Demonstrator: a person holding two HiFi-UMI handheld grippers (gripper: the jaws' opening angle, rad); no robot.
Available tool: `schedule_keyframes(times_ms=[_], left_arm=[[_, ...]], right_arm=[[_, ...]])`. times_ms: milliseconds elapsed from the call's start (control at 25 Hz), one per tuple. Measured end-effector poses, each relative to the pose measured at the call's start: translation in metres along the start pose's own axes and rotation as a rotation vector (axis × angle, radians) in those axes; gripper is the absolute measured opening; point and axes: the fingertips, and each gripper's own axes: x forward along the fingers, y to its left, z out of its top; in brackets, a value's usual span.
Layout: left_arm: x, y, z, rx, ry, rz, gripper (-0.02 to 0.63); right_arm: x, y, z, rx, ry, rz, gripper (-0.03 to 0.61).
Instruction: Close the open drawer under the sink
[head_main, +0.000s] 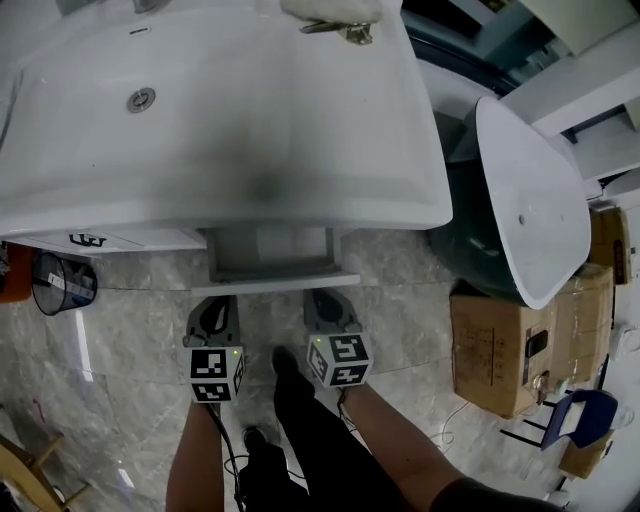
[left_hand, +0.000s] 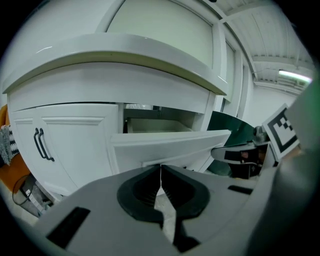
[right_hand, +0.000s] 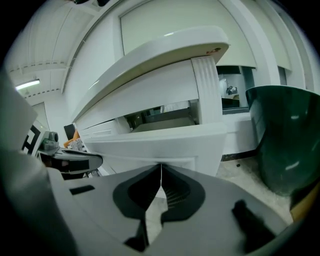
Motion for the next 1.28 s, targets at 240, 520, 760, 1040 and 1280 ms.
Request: schedule_keyframes(times_ms=[240,520,760,1040,1280], left_arm=[[0.006,0.016,0.028,-0.018,-0.073,0.035,0.015],[0.032,0.031,0.052,0.014,-0.094,0.047,0.016],[0.052,0.035,0.061,0.038,-0.084,0.054,0.015],[0.069,0.043,0.073,0.048,-0.07,0.053,0.015],[0.077,0.049,0.081,0.031,-0.067,0.057,0.014]], right_arm=[[0.015,-0.003,0.025,0.038,-0.061,0.021,0.023],[0.042,-0.01,0.047,0.029,-0.079,0.033,0.023],[0.06,-0.017,0.059,0.02,-0.086,0.043,0.023],[0.076,-0.023,0.071,0.041,-0.1,0.041,0.023],[0.083,-0.024,0.078,0.052,-0.11,0.047,0.023]])
